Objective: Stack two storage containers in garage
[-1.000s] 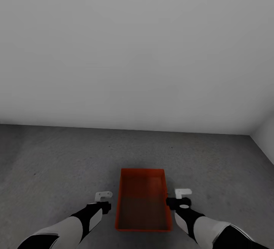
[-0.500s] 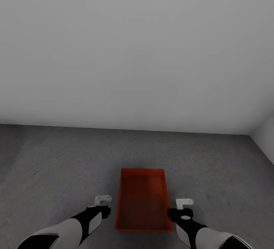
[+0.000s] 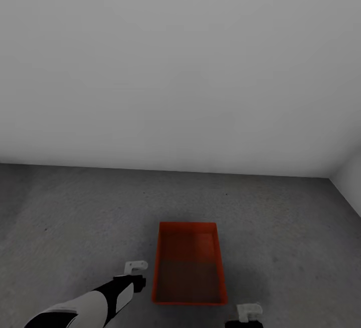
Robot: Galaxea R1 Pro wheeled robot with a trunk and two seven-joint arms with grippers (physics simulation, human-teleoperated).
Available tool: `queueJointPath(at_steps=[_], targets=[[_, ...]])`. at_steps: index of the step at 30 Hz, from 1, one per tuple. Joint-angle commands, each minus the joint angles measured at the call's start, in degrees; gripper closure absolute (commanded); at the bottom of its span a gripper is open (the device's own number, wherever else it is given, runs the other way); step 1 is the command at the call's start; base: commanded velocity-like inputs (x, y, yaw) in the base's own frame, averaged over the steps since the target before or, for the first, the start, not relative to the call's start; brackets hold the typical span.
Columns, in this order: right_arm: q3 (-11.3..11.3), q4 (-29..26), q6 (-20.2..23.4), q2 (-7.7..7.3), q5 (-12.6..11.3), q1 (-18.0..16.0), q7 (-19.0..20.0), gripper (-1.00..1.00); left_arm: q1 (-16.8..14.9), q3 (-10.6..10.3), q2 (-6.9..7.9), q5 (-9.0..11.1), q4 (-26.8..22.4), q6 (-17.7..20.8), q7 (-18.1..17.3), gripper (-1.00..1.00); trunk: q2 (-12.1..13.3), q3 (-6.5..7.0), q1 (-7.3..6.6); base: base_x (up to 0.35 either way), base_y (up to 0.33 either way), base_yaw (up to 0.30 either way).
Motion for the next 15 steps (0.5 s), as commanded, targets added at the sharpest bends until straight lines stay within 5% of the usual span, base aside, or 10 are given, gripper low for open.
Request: queueJointPath(at_steps=[1, 15], targets=[[0.5, 0.2, -0.5, 0.06, -0.5, 1.2, -0.1, -1.0, 0.0, 0.0, 0.02, 0.4, 0.0, 0.2, 0.2, -1.0, 0.0, -0.03, 0.0, 0.0, 0.0, 0.0], [0.5, 0.2, -0.9, 0.06, -0.9, 4.6, -0.3, -1.0, 2.0, 0.0, -0.02, 0.4, 0.0, -0.1, 0.2, -1.0, 0.0, 1.01, 0.0, 0.0, 0.0, 0.0]])
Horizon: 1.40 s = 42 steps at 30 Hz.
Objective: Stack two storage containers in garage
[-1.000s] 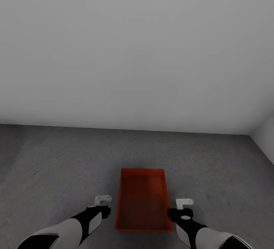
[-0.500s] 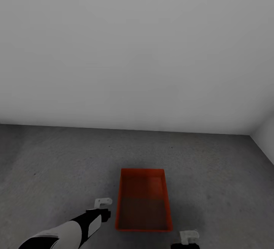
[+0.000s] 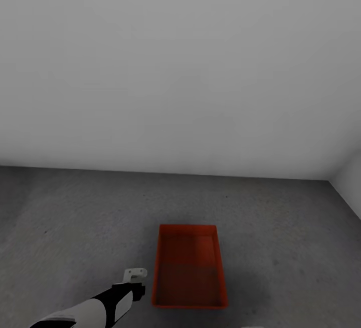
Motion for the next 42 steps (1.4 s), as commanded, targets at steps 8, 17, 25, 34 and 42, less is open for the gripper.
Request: queueJointPath(at_steps=[8, 17, 25, 34, 42], targets=[[0.5, 0.2, -0.2, -0.03, -0.7, 0.0, -0.1, -1.0, 0.0, 0.0, 0.05, 0.3, 0.0, 0.0, 0.2, -1.0, 0.0, 0.6, 0.0, 0.0, 0.0, 0.0], [0.4, 0.2, -0.2, 0.03, -0.8, 0.0, 0.0, -1.0, 1.8, 0.0, 0.07, 0.0, 0.0, 0.0, 0.2, -1.0, 0.0, 1.37, 0.0, 0.0, 0.0, 0.0], [0.4, 0.2, -0.1, 0.21, -0.9, 0.0, 0.3, -1.0, 3.0, 0.0, 0.0, 0.0, 0.0, 0.0, 0.2, -1.0, 0.0, 2.08, 0.0, 0.0, 0.0, 0.0], [0.4, 0.3, -0.1, 0.97, -0.8, 0.1, 0.4, -1.0, 3.6, 0.0, 0.04, 0.2, 0.0, 0.1, 0.2, -1.0, 0.0, 2.89, 0.0, 0.0, 0.0, 0.0], [0.4, 0.3, -0.1, 1.08, -0.8, 1.4, 0.4, -1.0, 6.3, 0.0, 0.36, 0.2, 0.0, 0.0, 0.2, -1.0, 0.0, 3.61, 0.0, 0.0, 0.0, 0.0]])
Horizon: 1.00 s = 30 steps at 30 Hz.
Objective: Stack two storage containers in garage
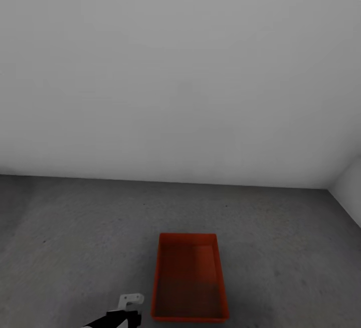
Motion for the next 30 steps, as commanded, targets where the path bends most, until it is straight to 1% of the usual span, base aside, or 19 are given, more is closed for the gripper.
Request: queueJointPath(at_steps=[1, 10, 18, 21, 25, 30], targets=[[0.5, 0.2, -0.3, 0.06, -0.5, 0.1, 0.0, -1.0, 0.3, 0.0, 0.0, 0.4, 0.0, 0.2, 0.2, -1.0, 0.0, 0.05, 0.0, 0.0, 0.0, 0.0], [0.5, 0.2, -0.1, -0.01, -0.7, 1.1, 0.0, -1.0, 5.4, 0.0, 0.53, 0.2, 0.0, 0.1, 0.1, -1.0, 0.0, 0.43, 0.0, 0.0, 0.0, 0.0], [0.4, 0.2, -0.2, -0.27, -0.7, 2.0, 0.0, -1.0, 6.1, 0.0, 0.65, 0.2, 0.0, 0.0, 0.1, -1.0, 0.0, 0.44, 0.0, -0.032, 0.0, 0.0], [0.4, 0.2, -0.2, -0.34, -0.7, 2.1, 0.0, -1.0, 6.2, 0.0, 0.77, 0.3, 0.0, -1.2, 0.1, -1.0, 0.0, 0.44, 0.0, -0.253, 0.0, 0.0], [0.4, 0.2, -0.2, -0.42, -0.6, 2.1, 0.0, -1.0, 6.2, 0.0, 0.88, 0.3, 0.0, -3.7, 0.1, -1.0, 0.0, 0.44, 0.0, -0.317, 0.0, 0.0], [0.4, 0.2, -0.2, -0.59, -0.6, 2.1, 0.0, -1.0, 6.3, 0.0, 0.92, 0.3, 0.0, -4.5, 0.1, -1.0, 0.0, 0.44, 0.0, -0.339, 0.0, 0.0]])
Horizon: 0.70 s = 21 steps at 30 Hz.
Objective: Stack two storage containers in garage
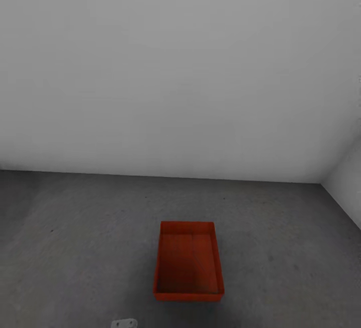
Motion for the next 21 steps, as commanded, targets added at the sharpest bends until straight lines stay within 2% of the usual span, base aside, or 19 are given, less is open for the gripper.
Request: queueJointPath(at_steps=[1, 7, 15, 21], targets=[[0.5, 0.2, -0.3, 0.04, -0.5, -0.1, 0.0, -1.0, 0.0, 0.0, -0.01, 0.4, 0.0, 0.1, 0.1, -1.0, 0.0, -0.04, -0.04, -0.341, 0.0, 0.0], [0.5, 0.2, -0.2, 0.2, -0.5, -0.1, 0.0, -1.0, 0.3, 0.0, 0.12, 0.4, 0.0, -0.2, 0.1, -1.0, 0.0, -0.04, -0.04, -0.243, 0.0, 0.0], [0.5, 0.2, 0.1, 0.04, -0.5, -0.1, -0.1, -1.0, 0.4, 0.0, 0.17, 0.4, 0.0, -0.2, 0.1, -1.0, 0.0, -0.03, -0.04, -0.03, 0.0, -0.005], [0.5, 0.2, 0.1, 0.25, -0.6, -0.1, 0.0, -1.0, 0.4, 0.0, 0.17, 0.4, 0.0, -0.1, 0.1, -1.0, 0.0, 0.13, -0.04, -0.002, 0.0, -0.18]])
